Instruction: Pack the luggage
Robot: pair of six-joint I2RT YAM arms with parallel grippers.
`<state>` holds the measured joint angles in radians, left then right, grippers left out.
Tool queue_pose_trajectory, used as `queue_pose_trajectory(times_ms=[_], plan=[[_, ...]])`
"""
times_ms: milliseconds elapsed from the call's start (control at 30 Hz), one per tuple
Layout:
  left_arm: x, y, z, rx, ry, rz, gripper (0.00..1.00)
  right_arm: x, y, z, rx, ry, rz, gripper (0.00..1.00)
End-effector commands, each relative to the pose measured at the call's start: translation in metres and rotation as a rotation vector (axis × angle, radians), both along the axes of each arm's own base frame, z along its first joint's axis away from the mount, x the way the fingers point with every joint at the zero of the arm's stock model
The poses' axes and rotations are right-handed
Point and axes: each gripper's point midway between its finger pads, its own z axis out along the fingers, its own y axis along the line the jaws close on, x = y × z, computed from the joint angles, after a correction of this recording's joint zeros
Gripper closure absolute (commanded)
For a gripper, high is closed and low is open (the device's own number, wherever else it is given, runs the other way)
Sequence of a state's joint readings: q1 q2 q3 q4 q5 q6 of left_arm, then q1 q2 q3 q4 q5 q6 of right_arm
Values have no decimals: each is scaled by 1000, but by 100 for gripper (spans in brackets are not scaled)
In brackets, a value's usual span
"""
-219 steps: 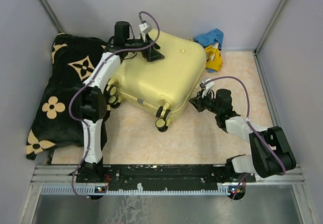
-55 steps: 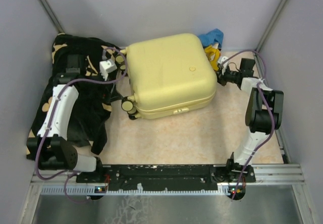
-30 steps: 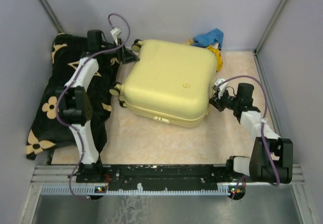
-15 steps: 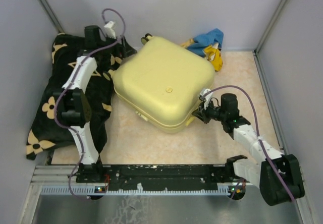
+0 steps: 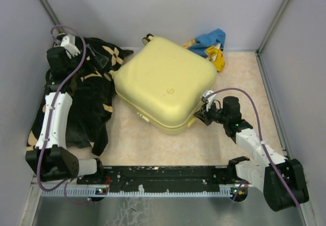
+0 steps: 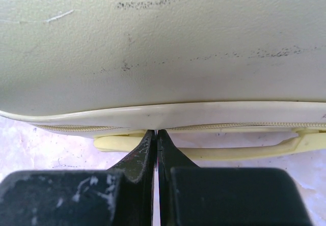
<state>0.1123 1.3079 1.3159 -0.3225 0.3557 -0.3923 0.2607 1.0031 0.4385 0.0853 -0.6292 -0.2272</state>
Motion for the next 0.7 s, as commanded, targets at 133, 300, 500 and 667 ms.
queue_pose_trajectory(times_ms=[133,300,500,667], plan=[[-8,-13,-88,-308,319,105,0,11,7,32,-2,-165,45,100],[10,-20,-105,-406,377,109,0,12,7,33,-10,-162,47,100],[36,-22,-99,-448,337,90,0,11,5,34,-18,-156,43,100],[54,-26,-103,-489,325,94,0,11,5,33,-24,-149,36,100]])
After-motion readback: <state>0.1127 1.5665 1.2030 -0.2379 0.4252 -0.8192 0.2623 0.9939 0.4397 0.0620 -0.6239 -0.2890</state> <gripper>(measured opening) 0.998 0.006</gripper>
